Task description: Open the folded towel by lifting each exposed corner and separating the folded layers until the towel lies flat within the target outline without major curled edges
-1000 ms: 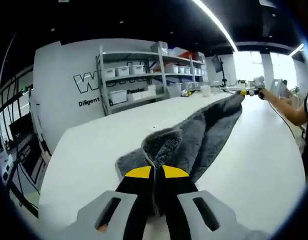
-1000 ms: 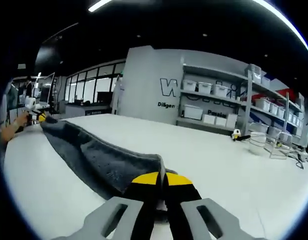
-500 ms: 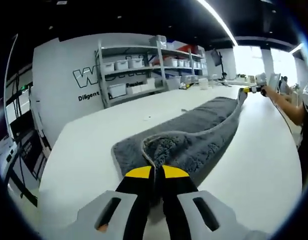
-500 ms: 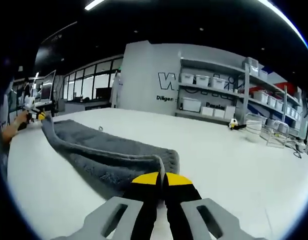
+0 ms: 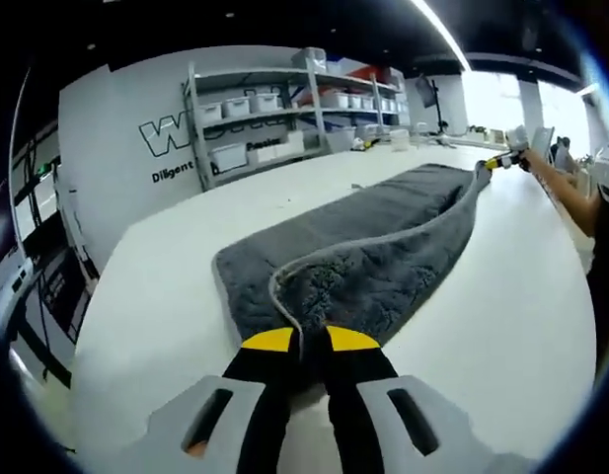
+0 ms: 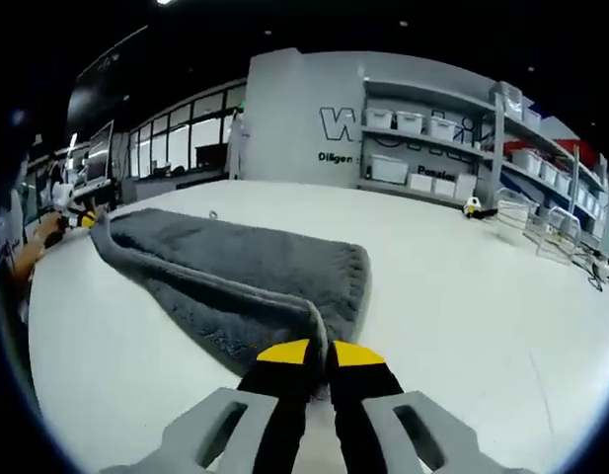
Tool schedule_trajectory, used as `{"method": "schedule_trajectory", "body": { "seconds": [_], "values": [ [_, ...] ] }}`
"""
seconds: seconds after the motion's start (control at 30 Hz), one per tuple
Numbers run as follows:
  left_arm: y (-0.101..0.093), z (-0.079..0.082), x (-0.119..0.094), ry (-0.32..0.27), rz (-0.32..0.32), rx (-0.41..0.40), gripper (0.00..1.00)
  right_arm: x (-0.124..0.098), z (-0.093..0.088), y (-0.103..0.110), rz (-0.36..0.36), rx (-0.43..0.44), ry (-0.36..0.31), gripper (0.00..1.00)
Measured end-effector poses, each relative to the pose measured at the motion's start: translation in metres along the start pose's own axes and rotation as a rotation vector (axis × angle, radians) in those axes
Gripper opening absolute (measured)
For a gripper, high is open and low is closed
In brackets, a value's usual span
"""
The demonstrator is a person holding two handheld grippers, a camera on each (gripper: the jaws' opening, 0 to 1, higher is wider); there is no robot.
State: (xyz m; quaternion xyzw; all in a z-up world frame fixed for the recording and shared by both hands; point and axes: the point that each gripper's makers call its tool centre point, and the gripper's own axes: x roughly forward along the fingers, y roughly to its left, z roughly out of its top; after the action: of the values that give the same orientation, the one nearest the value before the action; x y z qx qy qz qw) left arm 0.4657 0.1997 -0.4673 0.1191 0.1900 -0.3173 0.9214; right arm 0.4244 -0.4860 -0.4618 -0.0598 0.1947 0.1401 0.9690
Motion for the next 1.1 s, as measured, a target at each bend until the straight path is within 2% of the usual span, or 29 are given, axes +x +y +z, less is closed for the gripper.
{"method": "schedule_trajectory", "body": {
  "seconds": [0.1,0.17,0.27,0.4,0.5,0.63,0.77,0.97,1.1],
  "values": [
    [0.002,0.005,-0.004,-0.042,0.01,-0.009,0.26,-0.003,0.002,0.005,0.028,0.031,-0.016,0.33],
    [0.003,0.005,-0.006,-0.045,0.023,0.003,0.35,-0.005,-0.001,0.007,0.03,0.025,0.0,0.41],
    [0.003,0.009,-0.01,-0.059,0.031,0.038,0.4,-0.012,-0.001,0.008,0.027,-0.01,-0.002,0.52],
    [0.004,0.024,-0.016,-0.139,0.015,-0.008,0.52,-0.021,-0.002,0.011,0.039,0.0,0.013,0.81],
    [0.007,0.031,-0.017,-0.162,0.025,-0.016,0.66,-0.025,-0.002,0.015,0.037,-0.017,0.018,1.0],
    [0.013,0.037,-0.014,-0.18,0.042,-0.024,0.87,-0.035,0.0,0.018,0.035,-0.049,0.03,0.99],
    [0.011,0.042,-0.008,-0.185,0.04,-0.031,0.99,-0.041,0.007,0.027,0.059,-0.063,0.017,0.99],
    [0.008,0.046,0.002,-0.176,0.031,-0.038,0.98,-0.044,0.018,0.041,0.078,-0.105,0.013,0.99],
    [0.008,0.048,0.007,-0.152,0.017,-0.019,0.78,-0.044,0.024,0.048,0.098,-0.116,-0.001,0.99]
  ]
}}
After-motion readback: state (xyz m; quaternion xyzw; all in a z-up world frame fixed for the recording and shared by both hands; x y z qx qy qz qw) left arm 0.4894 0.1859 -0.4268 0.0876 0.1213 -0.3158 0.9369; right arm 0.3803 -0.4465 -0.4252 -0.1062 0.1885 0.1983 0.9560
